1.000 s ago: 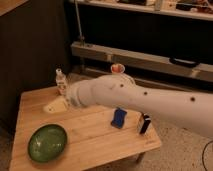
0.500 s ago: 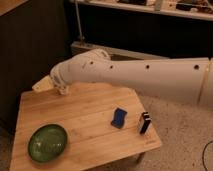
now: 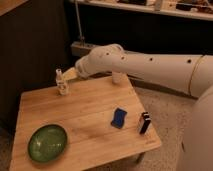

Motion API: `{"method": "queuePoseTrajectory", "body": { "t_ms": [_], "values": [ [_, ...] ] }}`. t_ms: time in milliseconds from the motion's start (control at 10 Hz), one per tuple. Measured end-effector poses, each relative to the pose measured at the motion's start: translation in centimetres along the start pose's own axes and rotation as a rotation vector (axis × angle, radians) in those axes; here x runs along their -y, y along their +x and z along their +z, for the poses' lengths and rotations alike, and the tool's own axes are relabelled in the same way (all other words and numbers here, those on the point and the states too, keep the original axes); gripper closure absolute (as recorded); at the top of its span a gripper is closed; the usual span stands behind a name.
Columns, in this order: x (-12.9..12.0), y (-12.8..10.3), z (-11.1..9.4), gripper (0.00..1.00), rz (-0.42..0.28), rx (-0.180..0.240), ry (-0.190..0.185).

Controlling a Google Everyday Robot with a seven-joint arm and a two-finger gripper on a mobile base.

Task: Move the arm in a circular motion

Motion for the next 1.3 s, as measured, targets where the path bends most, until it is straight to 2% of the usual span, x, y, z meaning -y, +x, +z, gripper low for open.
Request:
{"method": "queuePoseTrajectory", "body": {
  "t_ms": [100, 200, 500, 600, 700, 800, 1000, 1100, 1200, 1300],
  "values": [
    [-2.6, -1.4, -0.3, 0.2, 0.039, 0.014, -0.026],
    [-6.7, -4.1, -1.4, 0.2, 0.106, 0.037, -0.071],
    [-11.2, -9.8, -4.0, 0.2, 0.223, 0.059, -0.119],
    [-12.3, -12.4, -5.8, 0.2, 0.268, 0.045, -0.12],
    [-12.5, -13.9, -7.1, 0.2, 0.288, 0.033, -0.114],
    [-12.1, -15.8, -9.7, 0.2, 0.298, 0.011, -0.106],
    [-9.2, -17.6, -12.6, 0.2, 0.277, -0.009, -0.094],
    [-7.1, -18.4, -13.7, 0.2, 0.263, -0.016, -0.086],
    [-3.9, -18.9, -14.7, 0.2, 0.232, -0.026, -0.07],
    [-1.6, -18.9, -15.1, 0.2, 0.205, -0.033, -0.053]
  ]
}}
